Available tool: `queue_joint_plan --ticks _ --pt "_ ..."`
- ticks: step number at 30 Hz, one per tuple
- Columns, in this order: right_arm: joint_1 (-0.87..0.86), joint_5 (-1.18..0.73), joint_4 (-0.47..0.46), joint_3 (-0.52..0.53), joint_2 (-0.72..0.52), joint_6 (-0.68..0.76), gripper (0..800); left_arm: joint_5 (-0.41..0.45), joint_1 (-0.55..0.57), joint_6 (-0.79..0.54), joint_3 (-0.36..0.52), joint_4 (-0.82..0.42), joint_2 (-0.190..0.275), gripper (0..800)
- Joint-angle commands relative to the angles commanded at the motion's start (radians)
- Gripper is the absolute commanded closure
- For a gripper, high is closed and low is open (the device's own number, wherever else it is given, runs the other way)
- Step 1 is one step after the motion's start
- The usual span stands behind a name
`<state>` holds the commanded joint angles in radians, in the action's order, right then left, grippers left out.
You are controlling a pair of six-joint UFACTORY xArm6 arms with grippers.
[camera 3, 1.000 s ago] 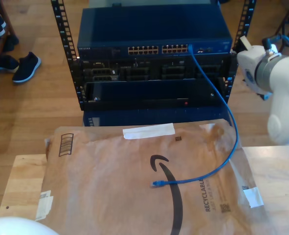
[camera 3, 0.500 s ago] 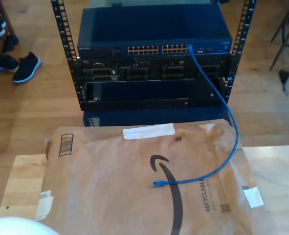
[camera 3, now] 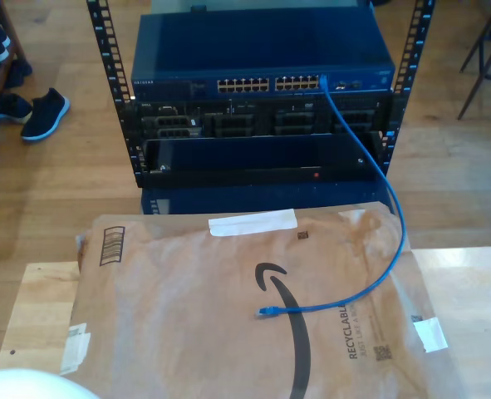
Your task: Grab the cable and plug it in
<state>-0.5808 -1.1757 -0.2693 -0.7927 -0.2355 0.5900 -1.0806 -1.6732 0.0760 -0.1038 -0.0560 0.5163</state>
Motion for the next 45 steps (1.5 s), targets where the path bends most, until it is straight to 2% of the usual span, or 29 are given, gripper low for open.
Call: queue_joint_plan --ticks 7,12,17,23,26,29,35,38,42,45 --pt "-0.275 -0.011 -0.002 0.112 -0.137 -0.219 3 -0.002 0.0 0.0 0.0 0.0 0.0 0" --pt "-0.554 -0.002 -0.005 0.301 -0.307 -0.451 3 0.0 0.0 0.0 0.0 0.0 0.0 0" --pt "-0.672 0.002 -0.006 0.465 -0.468 -0.491 3 0.0 0.0 0.0 0.0 0.0 0.0 0" --pt "-0.701 0.008 0.032 0.586 -0.477 -0.488 3 0.0 0.0 0.0 0.0 0.0 0.0 0" --pt "-0.721 0.101 0.035 0.643 -0.473 -0.486 3 -0.002 0.0 0.0 0.0 0.0 0.0 0" --pt "-0.73 0.203 0.037 0.712 -0.52 -0.483 4 -0.002 0.0 0.0 0.0 0.0 0.0 0" --pt "-0.85 0.23 0.054 0.74 -0.459 -0.463 0 0.0 0.0 0.0 0.0 0.0 0.0 0" --pt "-0.856 0.269 0.077 0.767 -0.437 -0.463 0 -0.002 0.0 0.0 0.0 0.0 0.0 0" --pt "-0.85 0.358 0.19 0.807 -0.425 -0.471 0 0.0 0.0 0.0 -0.002 0.0 0.0 0" --pt "-0.85 0.368 0.198 0.81 -0.43 -0.474 0 0.0 0.0 0.0 0.0 0.0 0.0 0"
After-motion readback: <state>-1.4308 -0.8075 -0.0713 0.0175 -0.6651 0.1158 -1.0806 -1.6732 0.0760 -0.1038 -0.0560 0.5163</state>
